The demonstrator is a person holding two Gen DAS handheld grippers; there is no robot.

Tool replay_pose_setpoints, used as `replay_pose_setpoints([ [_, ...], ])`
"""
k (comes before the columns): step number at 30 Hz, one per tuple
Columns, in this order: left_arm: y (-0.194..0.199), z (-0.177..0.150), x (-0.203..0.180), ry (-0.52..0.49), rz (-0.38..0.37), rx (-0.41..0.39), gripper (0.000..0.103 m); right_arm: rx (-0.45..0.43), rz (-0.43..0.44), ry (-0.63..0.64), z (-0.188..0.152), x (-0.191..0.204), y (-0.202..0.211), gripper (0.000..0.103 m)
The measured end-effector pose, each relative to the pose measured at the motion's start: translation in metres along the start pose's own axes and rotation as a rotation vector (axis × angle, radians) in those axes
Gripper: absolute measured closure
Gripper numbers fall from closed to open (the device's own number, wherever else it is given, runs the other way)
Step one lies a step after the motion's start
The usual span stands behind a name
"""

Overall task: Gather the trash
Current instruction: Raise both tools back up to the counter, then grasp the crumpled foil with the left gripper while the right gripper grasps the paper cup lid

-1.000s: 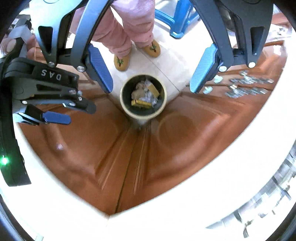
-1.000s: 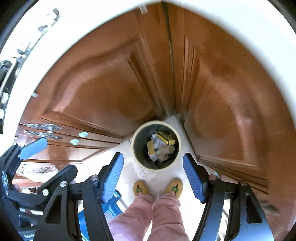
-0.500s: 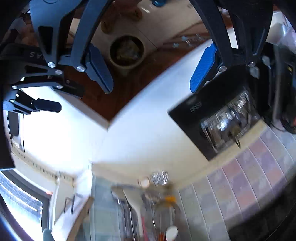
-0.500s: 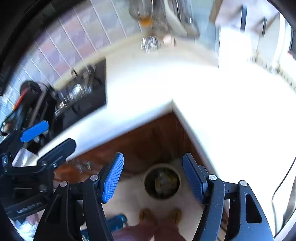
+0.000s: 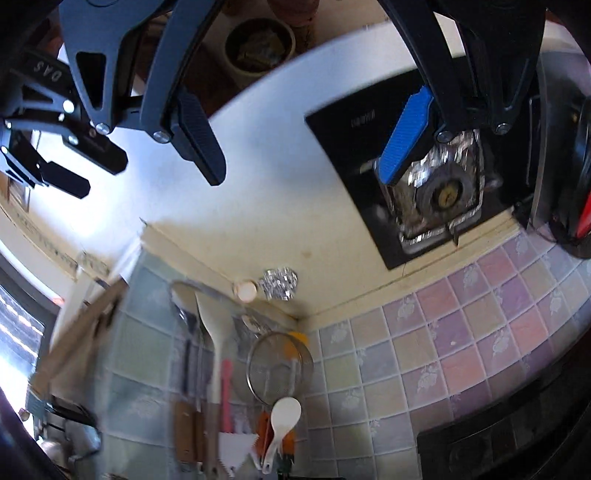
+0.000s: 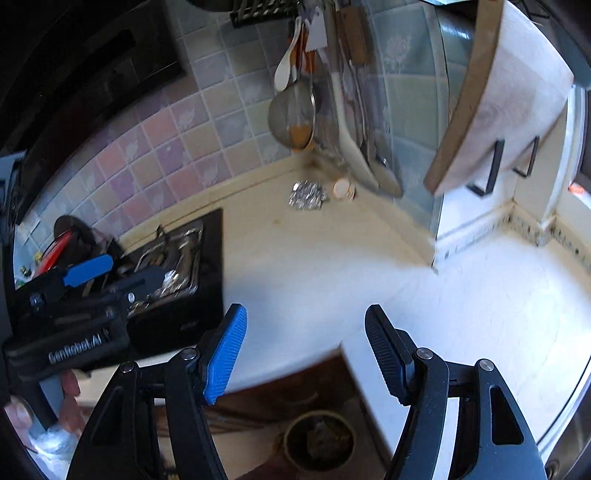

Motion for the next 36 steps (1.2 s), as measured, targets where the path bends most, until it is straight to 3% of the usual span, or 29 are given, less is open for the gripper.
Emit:
replay_pose_setpoints([
  [6, -0.08, 0.054, 0.003, -0.025, -0.048, 0.006, 0.02, -0.032, -0.075, -0.048, 0.052, -0.023, -0.077, 0.035],
  [12, -0.199, 0.111, 0.003, -0.031, -0.117, 0.056, 0.02, -0.053, -0.126, -0.153, 0.108, -0.045, -0.184, 0.035],
  [20, -0.331, 0.134, -0.006, 0.021, -0.186, 0.126, 0.02, -0.049, -0.192, -0.27, 0.135, -0.077, -0.312, 0.037],
  [25, -0.365, 0.134, -0.013, 0.056, -0.232, 0.141, 0.02, -0.035, -0.217, -0.261, 0.13, -0.08, -0.347, 0.037],
  [36, -0.411, 0.141, -0.023, 0.106, -0.283, 0.144, 0.02, -0.039, -0.225, -0.255, 0.128, -0.079, -0.374, 0.037],
])
Point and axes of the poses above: each gripper's, at about its wrist camera, not at the fingertips, and y roughly against the way its jaws point, x to its left, z to its top, the point moved 9 cm from there along -y, roughly the way its jaws point, and after that the axes turned 2 degrees about x, right-handed, at the moved point
